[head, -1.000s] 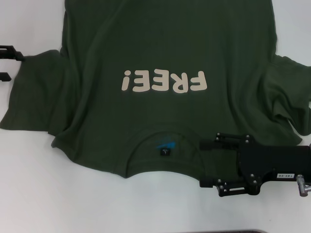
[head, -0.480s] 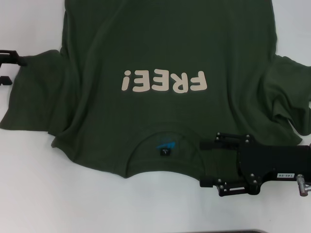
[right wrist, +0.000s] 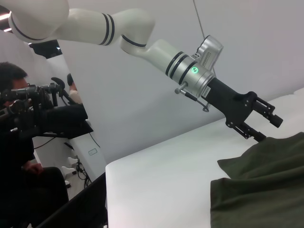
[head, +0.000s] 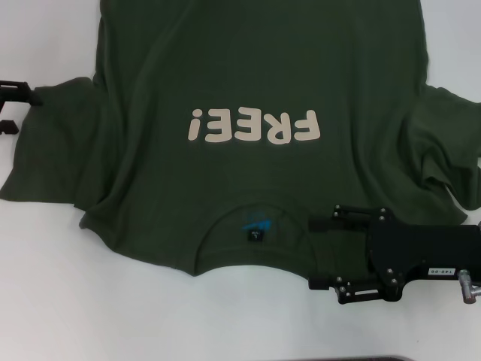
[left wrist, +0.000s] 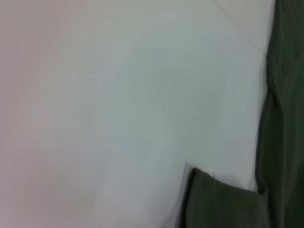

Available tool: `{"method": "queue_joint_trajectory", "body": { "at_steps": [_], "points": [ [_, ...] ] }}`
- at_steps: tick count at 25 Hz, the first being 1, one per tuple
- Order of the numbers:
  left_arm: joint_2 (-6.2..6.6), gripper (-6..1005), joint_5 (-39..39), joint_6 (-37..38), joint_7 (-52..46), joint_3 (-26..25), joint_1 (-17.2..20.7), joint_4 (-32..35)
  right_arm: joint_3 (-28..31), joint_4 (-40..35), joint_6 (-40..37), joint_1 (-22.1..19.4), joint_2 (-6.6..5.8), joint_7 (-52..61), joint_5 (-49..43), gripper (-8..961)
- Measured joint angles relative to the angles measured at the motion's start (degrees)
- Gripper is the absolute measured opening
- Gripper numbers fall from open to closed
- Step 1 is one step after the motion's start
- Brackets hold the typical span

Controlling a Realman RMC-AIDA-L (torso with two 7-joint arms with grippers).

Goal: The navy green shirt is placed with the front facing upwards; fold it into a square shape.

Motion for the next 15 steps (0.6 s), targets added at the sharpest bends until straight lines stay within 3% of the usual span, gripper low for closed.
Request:
{"method": "queue_joint_trajectory", "body": {
  "at_steps": [15],
  "points": [
    [-0.31,715,0.1,-0.1,0.0,1.7,0.0,0.3,0.1,0.0,0.0,0.2,-0.09,0.0,0.0,877]
  ]
}}
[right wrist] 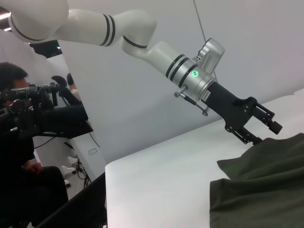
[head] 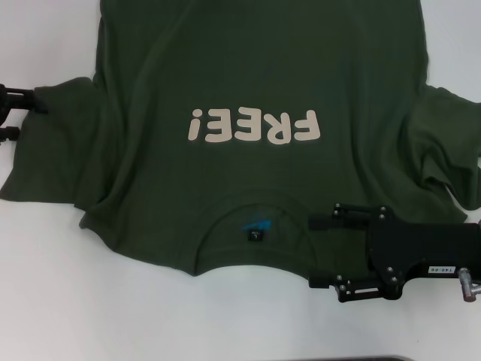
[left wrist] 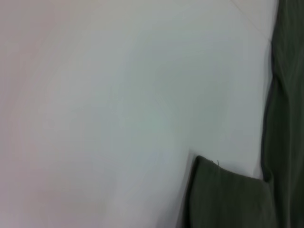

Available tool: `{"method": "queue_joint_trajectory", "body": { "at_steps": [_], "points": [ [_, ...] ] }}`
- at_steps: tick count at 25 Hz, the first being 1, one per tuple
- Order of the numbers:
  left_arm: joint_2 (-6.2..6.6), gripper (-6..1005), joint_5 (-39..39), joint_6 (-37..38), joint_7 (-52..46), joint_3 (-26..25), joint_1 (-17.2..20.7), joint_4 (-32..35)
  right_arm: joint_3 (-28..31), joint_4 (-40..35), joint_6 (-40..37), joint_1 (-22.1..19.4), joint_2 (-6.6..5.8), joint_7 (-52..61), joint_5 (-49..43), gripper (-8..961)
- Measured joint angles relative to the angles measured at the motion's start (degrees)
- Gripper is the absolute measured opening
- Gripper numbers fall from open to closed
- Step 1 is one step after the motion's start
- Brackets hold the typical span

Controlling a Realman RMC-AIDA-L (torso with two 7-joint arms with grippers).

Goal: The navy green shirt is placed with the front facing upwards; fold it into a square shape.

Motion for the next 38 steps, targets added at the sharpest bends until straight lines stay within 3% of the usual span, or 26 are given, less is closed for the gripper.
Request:
{"method": "queue_joint_trajectory", "body": {
  "at_steps": [23,31,38],
  "points": [
    [-1.58,714,-0.3,3.1,0.5,0.6,-0.8,-0.6,-0.1,0.0,0.0,0.2,-0.18,0.1,0.0,876],
    [-0.67,714,0.1,5.4,0.6,2.9,-1.1,-1.5,0.3,0.0,0.0,0.2,-0.29,0.1,0.0,876],
    [-0.55,576,1.4,7.0,-0.1,4.4,-1.5,-3.2,0.4,0.0,-0.2,0.5,-0.35,0.6,0.2,876]
  ]
}}
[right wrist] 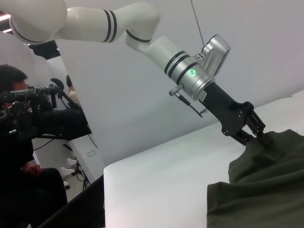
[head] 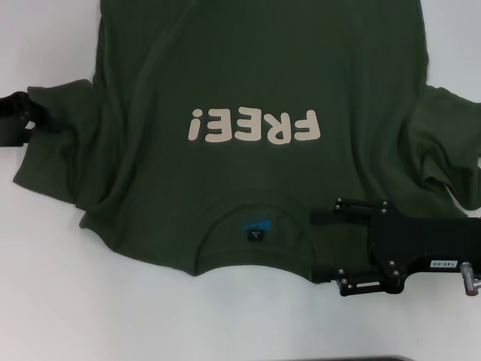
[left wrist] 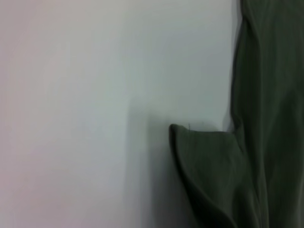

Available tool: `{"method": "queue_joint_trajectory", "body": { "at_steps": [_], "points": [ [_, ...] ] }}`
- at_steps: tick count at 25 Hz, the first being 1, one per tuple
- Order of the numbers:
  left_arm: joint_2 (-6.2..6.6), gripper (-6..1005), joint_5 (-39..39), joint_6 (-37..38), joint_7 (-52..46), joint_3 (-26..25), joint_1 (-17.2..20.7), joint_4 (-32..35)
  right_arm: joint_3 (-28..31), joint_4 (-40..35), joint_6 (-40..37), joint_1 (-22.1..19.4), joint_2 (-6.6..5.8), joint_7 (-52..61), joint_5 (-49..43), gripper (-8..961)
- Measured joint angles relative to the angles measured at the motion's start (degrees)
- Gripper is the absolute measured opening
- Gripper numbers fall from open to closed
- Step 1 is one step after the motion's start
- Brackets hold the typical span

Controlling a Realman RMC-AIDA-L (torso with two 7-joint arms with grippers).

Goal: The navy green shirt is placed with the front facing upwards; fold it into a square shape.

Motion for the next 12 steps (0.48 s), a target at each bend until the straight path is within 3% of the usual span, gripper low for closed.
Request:
{"method": "queue_joint_trajectory", "body": {
  "at_steps": [4,6,12],
  "points": [
    [0.01,497,0.1,0.0,-0.2,0.0,0.0,0.1,0.0,0.0,0.1,0.0,-0.04,0.0,0.0,876],
    [0.02,255,0.1,0.0,-0.4,0.0,0.1,0.1,0.0,0.0,0.1,0.0,-0.08,0.0,0.0,876],
    [0.06,32,0.7,0.4,-0.4,-0.1,0.1,0.0,0.0,0.0,0.1,0.1,-0.09,0.0,0.0,876]
  ]
}}
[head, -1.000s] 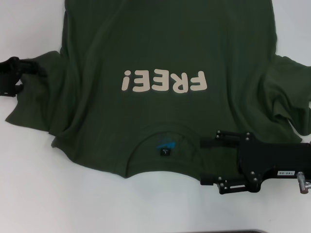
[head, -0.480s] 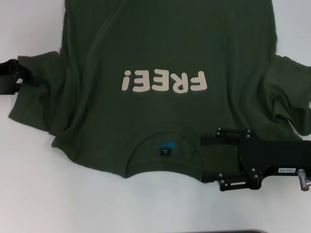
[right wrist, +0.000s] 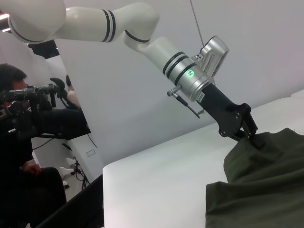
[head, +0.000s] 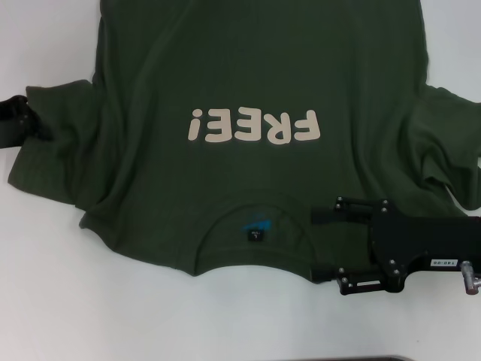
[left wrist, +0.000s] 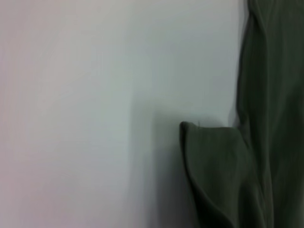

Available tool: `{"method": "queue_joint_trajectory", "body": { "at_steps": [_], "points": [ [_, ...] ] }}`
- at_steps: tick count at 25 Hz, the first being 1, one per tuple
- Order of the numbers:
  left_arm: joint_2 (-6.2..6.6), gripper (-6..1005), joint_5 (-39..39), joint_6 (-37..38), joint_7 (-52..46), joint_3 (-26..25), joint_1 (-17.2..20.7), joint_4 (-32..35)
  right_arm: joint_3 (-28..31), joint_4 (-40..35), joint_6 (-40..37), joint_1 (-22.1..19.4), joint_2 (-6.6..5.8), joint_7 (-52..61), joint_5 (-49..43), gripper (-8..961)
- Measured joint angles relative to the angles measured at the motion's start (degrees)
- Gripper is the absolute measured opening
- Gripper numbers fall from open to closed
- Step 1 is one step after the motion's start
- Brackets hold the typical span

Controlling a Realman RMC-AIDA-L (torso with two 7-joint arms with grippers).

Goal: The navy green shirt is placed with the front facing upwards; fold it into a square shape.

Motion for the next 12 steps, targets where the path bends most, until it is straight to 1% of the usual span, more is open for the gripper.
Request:
{"method": "queue_joint_trajectory", "body": {
  "at_steps": [6,9,10,12],
  "points": [
    [0.26,16,-0.5,3.3,0.7,-1.0,0.0,-1.1,0.1,0.0,-0.1,0.1,0.0,0.0,0.0,876],
    [0.28,16,-0.7,5.4,1.6,-3.3,0.3,-2.1,0.1,0.0,-0.1,0.1,0.0,0.0,0.0,876],
    [0.28,16,-0.7,5.4,1.6,-3.3,0.3,-2.1,0.1,0.0,-0.1,0.1,0.0,0.0,0.0,876],
    [0.29,16,-0.7,7.2,2.3,-5.4,0.4,-2.9,0.1,0.0,0.0,0.1,0.0,0.0,0.0,876]
  ]
}}
